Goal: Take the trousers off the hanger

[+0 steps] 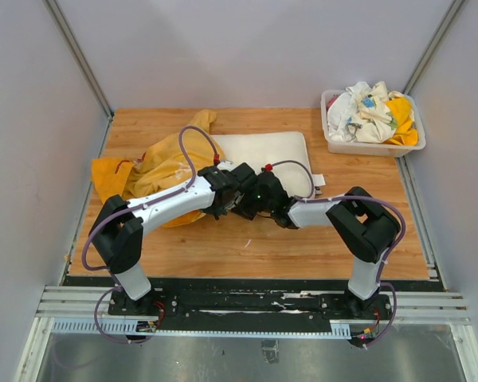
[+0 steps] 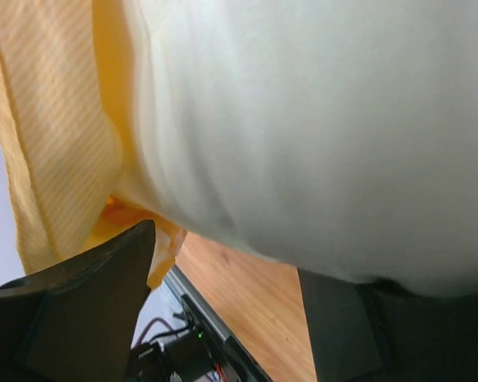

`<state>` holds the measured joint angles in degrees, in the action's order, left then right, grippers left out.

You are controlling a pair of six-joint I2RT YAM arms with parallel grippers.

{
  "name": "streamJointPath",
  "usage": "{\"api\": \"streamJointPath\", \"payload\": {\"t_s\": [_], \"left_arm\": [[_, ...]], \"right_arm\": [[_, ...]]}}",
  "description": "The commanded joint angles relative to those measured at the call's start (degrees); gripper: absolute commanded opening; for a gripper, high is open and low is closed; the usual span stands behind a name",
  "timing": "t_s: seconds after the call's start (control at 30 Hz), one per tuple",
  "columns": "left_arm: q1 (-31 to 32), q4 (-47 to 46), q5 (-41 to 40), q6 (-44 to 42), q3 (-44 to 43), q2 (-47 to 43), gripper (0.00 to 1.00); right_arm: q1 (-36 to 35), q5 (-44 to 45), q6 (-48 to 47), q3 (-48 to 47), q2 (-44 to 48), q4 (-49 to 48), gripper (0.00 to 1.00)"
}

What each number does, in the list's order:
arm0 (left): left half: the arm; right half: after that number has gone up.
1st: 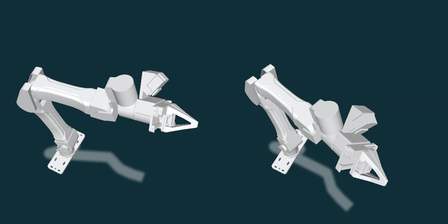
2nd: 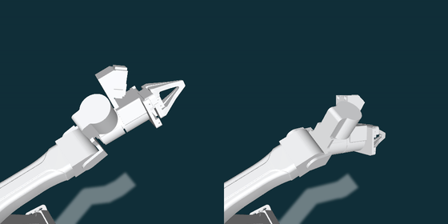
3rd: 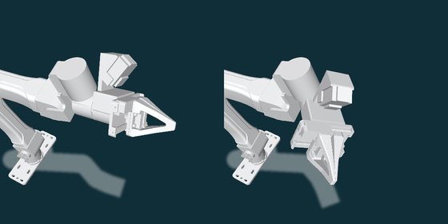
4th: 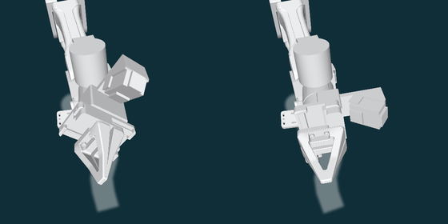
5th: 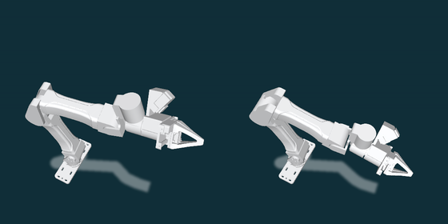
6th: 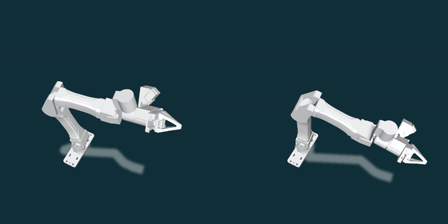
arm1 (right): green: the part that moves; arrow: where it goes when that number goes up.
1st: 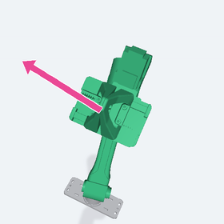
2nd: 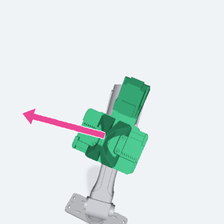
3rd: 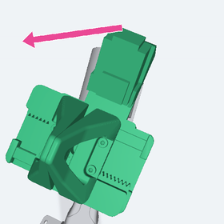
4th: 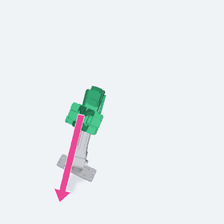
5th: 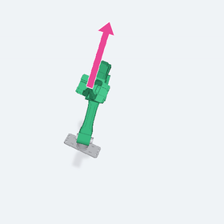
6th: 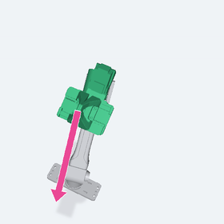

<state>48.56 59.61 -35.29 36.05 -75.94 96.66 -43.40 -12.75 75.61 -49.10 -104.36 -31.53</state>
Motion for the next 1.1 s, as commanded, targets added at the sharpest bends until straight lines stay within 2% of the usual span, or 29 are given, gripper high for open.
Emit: {"api": "streamJointPath", "payload": {"t_s": [0.0,0.1,0.23,0.27,0.47,0.6,0.83,1.07], "left_arm": [[0.1,-2.9,1.5,-0.3,0.3,-1.8,0.0],[0.1,-3.6,2.1,-0.3,0.3,-1.7,0.0],[0.1,-3.5,2.7,-0.6,-0.3,-1.2,0.0],[0.1,-3.5,2.8,-0.7,-0.4,-1.2,0.0],[0.1,-2.7,3.5,-1.5,-2.8,-1.4,0.0],[-0.2,-2.2,4.8,-2.7,-5.5,-1.8,0.0],[-1.8,-4.6,12.8,-6.2,-12.0,-1.7,0.0],[-3.2,-4.5,18.2,-9.6,-21.0,0.0,0.0]], "right_arm": [[-0.5,6.9,3.5,-3.6,-3.0,1.7,0.66],[-0.3,8.8,3.7,-4.6,-4.2,2.4,0.45],[0.7,8.6,2.7,-4.8,-4.7,0.2,0.08],[1.0,8.5,2.4,-4.5,-4.5,-0.1,0.02],[2.7,5.8,-0.2,-1.8,0.3,-7.8,0.01],[4.5,1.1,-1.1,-3.4,2.9,-12.2,0.01],[6.0,-9.6,-5.8,-15.4,3.2,-7.4,0.01],[6.7,-15.0,-6.9,-19.4,3.1,-6.3,0.01]]}}
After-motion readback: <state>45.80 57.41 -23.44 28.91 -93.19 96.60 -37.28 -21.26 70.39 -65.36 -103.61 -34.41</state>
